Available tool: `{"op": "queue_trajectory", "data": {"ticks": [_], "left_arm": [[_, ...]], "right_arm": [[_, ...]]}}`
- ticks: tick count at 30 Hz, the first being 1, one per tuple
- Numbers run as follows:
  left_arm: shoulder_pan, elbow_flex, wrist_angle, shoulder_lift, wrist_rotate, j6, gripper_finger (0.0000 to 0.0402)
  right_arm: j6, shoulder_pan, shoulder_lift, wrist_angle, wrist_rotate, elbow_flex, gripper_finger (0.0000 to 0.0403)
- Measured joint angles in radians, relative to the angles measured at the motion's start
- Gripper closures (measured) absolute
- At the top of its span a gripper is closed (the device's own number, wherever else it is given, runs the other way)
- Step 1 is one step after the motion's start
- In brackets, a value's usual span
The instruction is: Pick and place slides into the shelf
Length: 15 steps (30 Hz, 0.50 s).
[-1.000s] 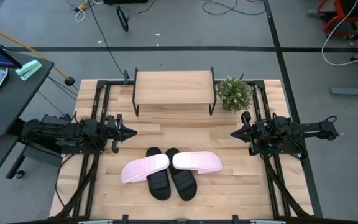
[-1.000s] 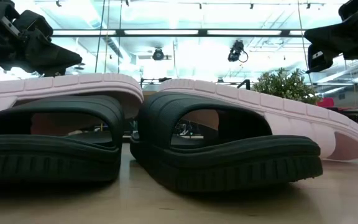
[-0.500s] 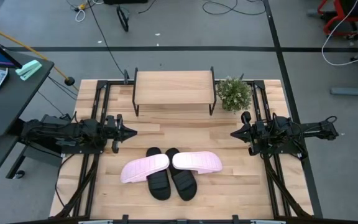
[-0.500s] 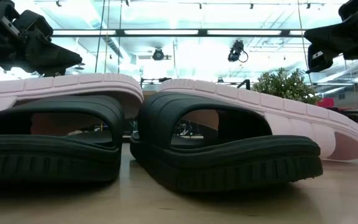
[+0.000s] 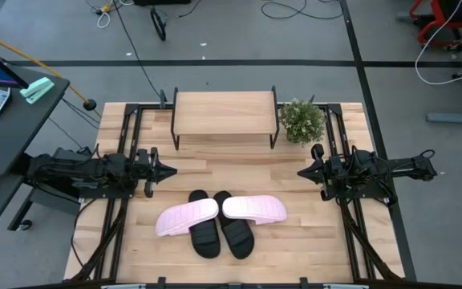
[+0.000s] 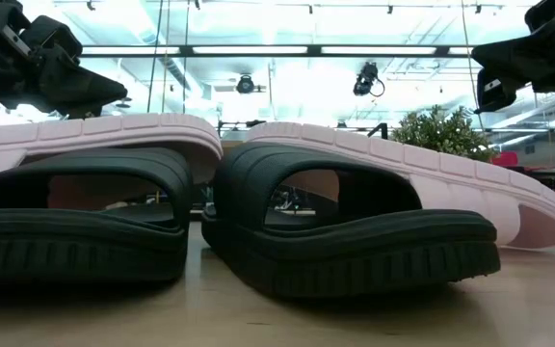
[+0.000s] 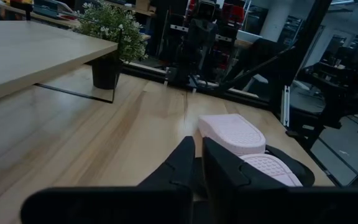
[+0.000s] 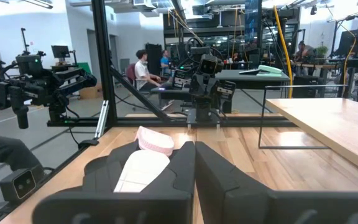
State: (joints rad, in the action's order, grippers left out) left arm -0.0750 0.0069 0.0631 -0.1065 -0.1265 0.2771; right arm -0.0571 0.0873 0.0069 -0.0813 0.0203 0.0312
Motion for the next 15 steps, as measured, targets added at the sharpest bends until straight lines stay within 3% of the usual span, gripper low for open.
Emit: {"op": "queue_trajectory", "data": {"ticks": [15], "left_arm": [[0.0, 0.0, 0.0, 0.0, 0.0, 0.0, 0.0373]], "right_arm": [[0.0, 0.0, 0.0, 0.0, 0.0, 0.0, 0.0386]]}}
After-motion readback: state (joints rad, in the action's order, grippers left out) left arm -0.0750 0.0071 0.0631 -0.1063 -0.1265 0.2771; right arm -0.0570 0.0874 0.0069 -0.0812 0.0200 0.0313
